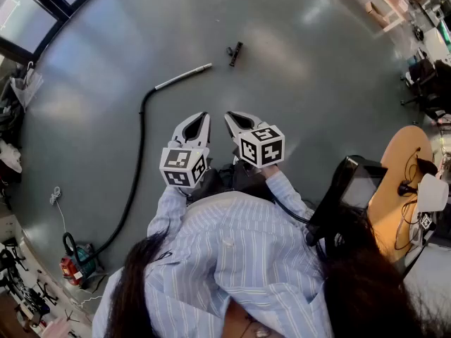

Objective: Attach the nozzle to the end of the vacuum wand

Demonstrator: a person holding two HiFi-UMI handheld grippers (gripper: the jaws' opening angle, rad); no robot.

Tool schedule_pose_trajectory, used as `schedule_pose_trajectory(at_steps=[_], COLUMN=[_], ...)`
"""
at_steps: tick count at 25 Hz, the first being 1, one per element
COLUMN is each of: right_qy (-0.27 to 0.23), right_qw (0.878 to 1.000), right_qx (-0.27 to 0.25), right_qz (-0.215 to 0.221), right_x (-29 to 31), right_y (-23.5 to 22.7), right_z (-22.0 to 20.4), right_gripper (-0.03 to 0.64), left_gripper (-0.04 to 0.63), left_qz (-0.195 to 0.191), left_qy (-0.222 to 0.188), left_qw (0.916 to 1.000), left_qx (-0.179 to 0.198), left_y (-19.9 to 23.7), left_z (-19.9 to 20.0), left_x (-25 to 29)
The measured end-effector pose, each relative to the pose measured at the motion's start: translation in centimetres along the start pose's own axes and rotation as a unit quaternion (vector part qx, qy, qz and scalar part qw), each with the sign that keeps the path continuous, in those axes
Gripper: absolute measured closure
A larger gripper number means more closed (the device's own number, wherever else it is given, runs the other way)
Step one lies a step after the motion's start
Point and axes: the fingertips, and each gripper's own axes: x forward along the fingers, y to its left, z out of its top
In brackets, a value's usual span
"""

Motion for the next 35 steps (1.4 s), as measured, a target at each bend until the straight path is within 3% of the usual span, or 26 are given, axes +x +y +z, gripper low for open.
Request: schedule_pose_trajectory(at_steps=[19,35], right_qy=[-0.012,-0.01], right_qw=[1.0,0.997], right_qx=[0.019,0.064], right_qz=[-0.013,-0.037], right_x=[-1.3,2.0], right_y=[1.1,3.7], right_z=[-1.4,-2.9], right_gripper=[0.603,0.603], left_gripper=[0.589,0.589], left_qz=[-0.013,-0.014], left_qy=[-0.005,0.007], left_qw=[0.9998,0.9999], left_qx=[0.015,-0.003], left_y=[-1.1,4.2], left_z=[-0.4,-1.6], left_x=[-2.2,-5.2])
